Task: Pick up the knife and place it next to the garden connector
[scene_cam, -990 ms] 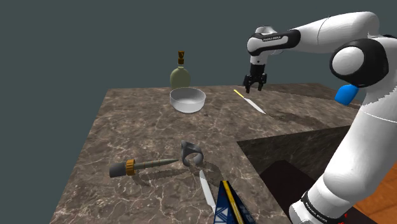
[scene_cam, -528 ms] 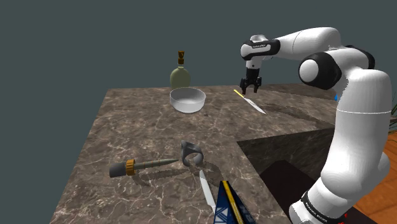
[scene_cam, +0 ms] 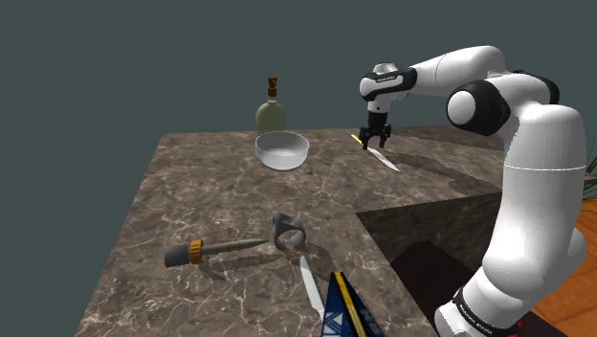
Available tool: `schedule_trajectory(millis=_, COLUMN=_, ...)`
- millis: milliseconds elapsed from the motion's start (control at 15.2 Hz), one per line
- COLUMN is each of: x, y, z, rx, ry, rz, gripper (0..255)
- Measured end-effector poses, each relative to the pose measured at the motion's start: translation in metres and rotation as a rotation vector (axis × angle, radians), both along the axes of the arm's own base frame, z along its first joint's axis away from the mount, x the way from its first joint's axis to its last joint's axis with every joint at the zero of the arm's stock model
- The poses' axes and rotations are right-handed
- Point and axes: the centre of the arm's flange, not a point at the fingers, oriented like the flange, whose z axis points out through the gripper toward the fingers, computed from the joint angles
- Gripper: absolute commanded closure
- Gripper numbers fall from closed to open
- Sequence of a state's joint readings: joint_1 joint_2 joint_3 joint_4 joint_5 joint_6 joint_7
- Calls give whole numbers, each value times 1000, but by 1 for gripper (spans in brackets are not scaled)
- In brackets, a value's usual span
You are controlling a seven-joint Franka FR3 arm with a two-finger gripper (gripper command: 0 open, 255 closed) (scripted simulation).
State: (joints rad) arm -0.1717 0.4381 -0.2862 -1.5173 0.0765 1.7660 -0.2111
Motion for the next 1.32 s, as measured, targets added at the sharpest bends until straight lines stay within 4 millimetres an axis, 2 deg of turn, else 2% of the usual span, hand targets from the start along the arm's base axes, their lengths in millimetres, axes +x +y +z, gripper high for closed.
schedule_trajectory(millis=330, x=0, y=0, z=-2, rx=0, ry=0, rz=0, gripper=0)
schedule_trajectory(millis=396, x=0, y=0, z=-2, rx=0, ry=0, rz=0, gripper=255)
schedule_trajectory(millis=1056, x=-1, y=1, z=1, rx=-1, ry=-4, rz=1, gripper=255)
schedule_trajectory(millis=1320, x=0, y=0, z=16, rx=0, ry=-1, rz=0, gripper=255)
